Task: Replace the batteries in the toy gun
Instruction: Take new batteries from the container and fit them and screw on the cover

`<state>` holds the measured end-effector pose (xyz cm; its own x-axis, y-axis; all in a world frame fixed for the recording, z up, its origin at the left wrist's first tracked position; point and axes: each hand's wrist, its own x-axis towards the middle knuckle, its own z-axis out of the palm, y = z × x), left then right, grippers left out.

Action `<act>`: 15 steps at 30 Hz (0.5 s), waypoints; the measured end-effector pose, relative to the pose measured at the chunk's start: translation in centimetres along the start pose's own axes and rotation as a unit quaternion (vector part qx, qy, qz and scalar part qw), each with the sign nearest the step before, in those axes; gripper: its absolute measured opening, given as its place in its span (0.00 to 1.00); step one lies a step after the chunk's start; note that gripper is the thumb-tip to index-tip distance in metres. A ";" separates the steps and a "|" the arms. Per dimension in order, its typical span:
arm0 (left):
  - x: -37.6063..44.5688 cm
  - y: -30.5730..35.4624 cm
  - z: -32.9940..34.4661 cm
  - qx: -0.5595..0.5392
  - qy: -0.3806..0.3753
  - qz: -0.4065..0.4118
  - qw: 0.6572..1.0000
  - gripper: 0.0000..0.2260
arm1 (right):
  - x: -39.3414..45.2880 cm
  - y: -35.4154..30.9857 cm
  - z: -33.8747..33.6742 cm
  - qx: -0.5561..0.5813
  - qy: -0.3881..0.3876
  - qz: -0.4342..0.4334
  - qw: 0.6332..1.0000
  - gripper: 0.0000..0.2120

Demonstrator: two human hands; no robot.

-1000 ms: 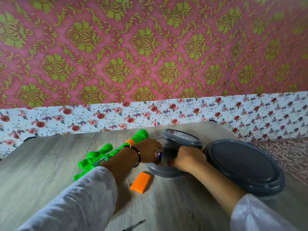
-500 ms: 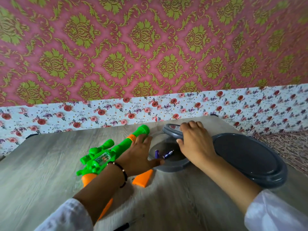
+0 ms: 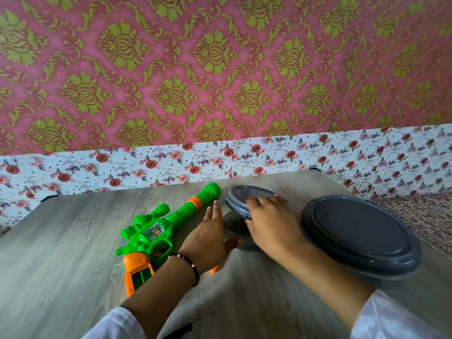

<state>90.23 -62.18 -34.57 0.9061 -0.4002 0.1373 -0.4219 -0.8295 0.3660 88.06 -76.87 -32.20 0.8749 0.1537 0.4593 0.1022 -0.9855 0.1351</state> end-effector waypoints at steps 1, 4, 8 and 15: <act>-0.1 -0.1 0.1 -0.005 0.008 0.001 1.000 0.44 | -0.2 -0.3 -0.1 0.010 0.009 -0.003 1.000 0.15; -0.4 -0.2 0.5 -0.021 0.014 0.007 1.000 0.47 | -0.7 -1.0 0.0 0.026 0.019 -0.027 0.999 0.19; -0.6 -0.4 0.7 -0.049 -0.005 0.017 0.999 0.48 | -1.2 -1.3 0.1 0.016 0.013 -0.052 0.998 0.20; -0.9 -0.9 0.5 0.006 0.001 0.027 1.000 0.47 | -1.4 0.9 -2.1 0.090 -0.068 -0.084 0.990 0.30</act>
<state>89.78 -61.28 -35.43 0.8816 -0.4441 0.1596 -0.4713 -0.8110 0.3467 85.99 -77.84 -30.86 0.8928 0.3175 0.3196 0.3239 -0.9455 0.0346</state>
